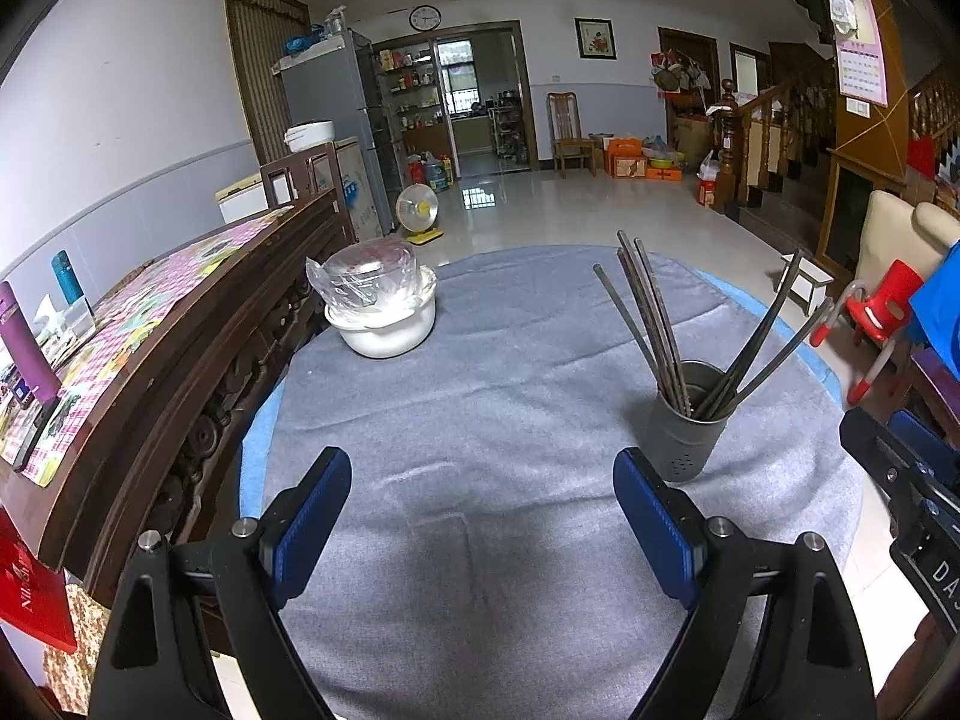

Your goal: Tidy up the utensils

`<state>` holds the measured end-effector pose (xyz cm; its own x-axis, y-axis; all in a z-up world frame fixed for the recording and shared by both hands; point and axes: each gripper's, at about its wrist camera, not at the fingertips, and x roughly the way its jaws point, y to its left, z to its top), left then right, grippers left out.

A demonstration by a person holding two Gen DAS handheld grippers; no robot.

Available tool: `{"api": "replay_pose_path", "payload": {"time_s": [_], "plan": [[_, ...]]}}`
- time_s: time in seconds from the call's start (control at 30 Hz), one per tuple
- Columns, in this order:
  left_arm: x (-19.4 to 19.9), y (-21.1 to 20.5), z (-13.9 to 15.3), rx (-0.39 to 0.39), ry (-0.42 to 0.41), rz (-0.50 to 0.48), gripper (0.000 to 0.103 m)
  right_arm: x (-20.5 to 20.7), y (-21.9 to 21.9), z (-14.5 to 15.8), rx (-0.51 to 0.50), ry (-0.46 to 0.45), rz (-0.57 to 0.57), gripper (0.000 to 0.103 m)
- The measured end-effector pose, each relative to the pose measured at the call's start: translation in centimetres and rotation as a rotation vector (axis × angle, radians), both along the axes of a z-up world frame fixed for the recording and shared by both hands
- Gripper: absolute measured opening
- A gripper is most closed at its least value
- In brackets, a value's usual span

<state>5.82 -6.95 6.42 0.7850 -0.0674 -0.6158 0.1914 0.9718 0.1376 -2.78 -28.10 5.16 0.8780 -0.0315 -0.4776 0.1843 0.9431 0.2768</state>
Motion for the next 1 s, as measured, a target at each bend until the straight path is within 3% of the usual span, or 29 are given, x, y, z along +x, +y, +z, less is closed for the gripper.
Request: {"api": "replay_pose_path", "payload": {"time_s": [0.93, 1.0], "plan": [[-0.5, 0.1, -0.4, -0.014, -0.025, -0.057, 0.089, 0.3, 0.7, -0.7, -0.033, 0.045, -0.041, 0.068], [0.6, 0.7, -1.2, -0.04, 0.01, -0.042, 0.089, 0.9, 0.1, -1.4, -0.026, 0.064, -0.055, 0.068]]}}
